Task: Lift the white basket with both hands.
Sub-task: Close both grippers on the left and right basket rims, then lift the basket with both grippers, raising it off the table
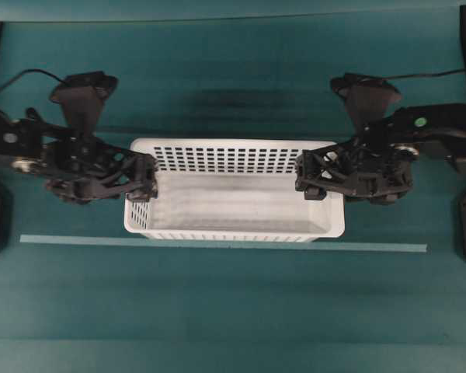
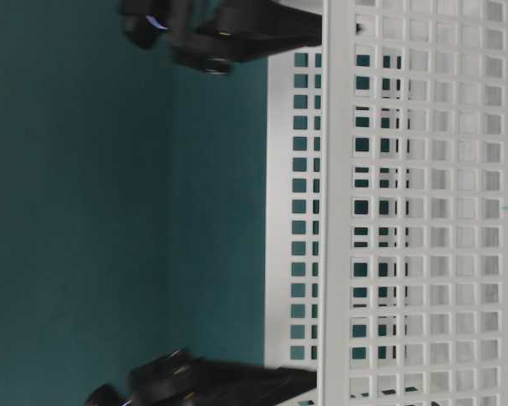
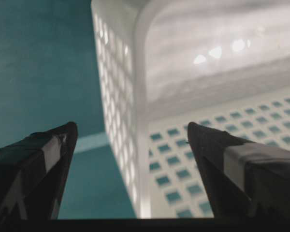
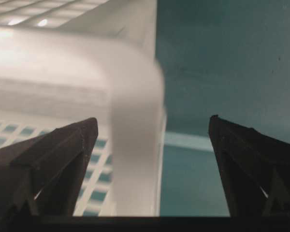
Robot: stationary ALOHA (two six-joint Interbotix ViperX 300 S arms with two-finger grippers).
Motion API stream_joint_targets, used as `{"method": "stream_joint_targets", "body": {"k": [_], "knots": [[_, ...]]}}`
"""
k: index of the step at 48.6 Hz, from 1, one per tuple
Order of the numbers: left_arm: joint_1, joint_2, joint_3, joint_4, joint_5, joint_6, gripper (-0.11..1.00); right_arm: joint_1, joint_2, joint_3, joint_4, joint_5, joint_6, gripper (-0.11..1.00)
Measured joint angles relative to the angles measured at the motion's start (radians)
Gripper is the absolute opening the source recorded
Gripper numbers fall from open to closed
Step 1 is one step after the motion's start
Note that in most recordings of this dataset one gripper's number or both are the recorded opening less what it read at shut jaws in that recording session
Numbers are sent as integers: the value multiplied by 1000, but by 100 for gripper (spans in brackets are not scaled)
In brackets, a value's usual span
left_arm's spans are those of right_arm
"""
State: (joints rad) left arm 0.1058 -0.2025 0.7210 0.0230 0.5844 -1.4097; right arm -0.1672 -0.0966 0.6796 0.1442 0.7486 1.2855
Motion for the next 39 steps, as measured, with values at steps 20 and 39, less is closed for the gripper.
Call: {"method": "stream_joint_targets", "body": {"k": [20,39], "knots": [[2,92,-9,0,-74,0,94,6,38,14,0,-57,6,95],[2,94,14,-2,-135,2,49,6,40,14,2,-84,37,38]]}}
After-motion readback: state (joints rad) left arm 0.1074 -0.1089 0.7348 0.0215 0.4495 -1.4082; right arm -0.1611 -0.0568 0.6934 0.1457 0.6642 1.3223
